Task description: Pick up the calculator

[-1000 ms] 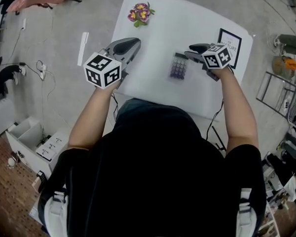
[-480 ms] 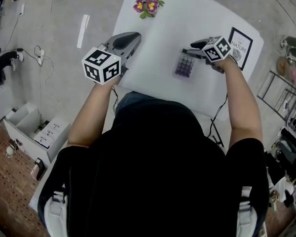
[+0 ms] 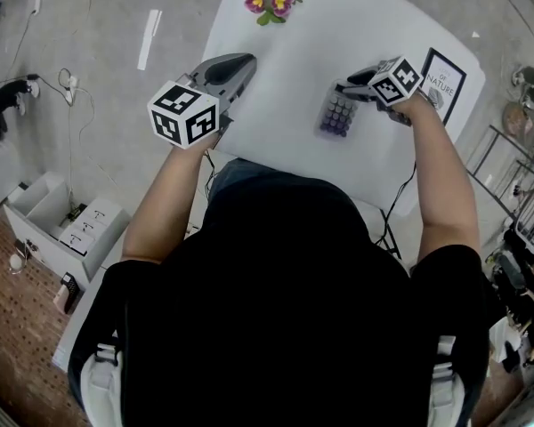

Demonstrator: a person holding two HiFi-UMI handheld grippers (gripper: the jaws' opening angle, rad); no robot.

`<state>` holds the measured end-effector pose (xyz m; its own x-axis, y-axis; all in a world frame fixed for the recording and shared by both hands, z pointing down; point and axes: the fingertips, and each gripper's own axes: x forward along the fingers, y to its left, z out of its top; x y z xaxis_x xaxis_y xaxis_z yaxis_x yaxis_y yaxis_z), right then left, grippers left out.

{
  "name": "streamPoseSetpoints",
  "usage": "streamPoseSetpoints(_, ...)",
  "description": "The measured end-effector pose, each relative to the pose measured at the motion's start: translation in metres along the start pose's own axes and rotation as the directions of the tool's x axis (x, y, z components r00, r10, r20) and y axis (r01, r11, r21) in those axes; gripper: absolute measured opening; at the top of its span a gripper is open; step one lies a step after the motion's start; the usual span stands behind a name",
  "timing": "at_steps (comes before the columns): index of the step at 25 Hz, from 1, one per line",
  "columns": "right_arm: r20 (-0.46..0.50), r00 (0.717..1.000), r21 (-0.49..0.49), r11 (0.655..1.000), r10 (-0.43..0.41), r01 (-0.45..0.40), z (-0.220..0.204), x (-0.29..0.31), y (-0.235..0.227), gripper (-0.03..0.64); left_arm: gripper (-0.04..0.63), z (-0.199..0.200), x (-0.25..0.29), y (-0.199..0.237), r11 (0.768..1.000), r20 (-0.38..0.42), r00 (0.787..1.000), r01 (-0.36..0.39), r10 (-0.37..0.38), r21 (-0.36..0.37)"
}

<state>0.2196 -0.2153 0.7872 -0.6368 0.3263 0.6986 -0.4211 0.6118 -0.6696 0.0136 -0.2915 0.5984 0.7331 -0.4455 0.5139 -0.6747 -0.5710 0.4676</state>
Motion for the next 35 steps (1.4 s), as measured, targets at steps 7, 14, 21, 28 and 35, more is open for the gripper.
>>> streamPoseSetpoints(7,-0.105,0.994,-0.037,0.999,0.001,-0.005,-0.009,0.008,-0.006,0.161,0.04,-0.003,0.005,0.004,1.0,-0.001,1.0,0.006,-0.006,-0.017)
streamPoseSetpoints(14,-0.148,0.989,-0.114,0.993,-0.008,-0.009,-0.012,0.009,0.001,0.158,0.04,-0.005,0.007,0.0,1.0,-0.007,1.0,0.019,-0.019,-0.024)
streamPoseSetpoints(21,-0.163,0.987,-0.083,0.996,0.006,-0.02,-0.017,0.012,0.0,0.143,0.04,-0.004,0.011,0.001,0.999,-0.009,1.0,0.026,-0.026,-0.024)
streamPoseSetpoints(28,-0.097,0.994,-0.009,0.999,0.044,-0.045,-0.019,0.004,0.008,0.109,0.04,-0.002,0.011,-0.002,0.999,-0.007,0.999,0.033,-0.034,-0.022)
streamPoseSetpoints(35,-0.066,0.996,0.035,0.998,0.055,-0.053,-0.025,-0.004,0.016,0.101,0.04,0.003,0.01,-0.014,0.999,-0.001,0.999,0.05,-0.05,0.002)
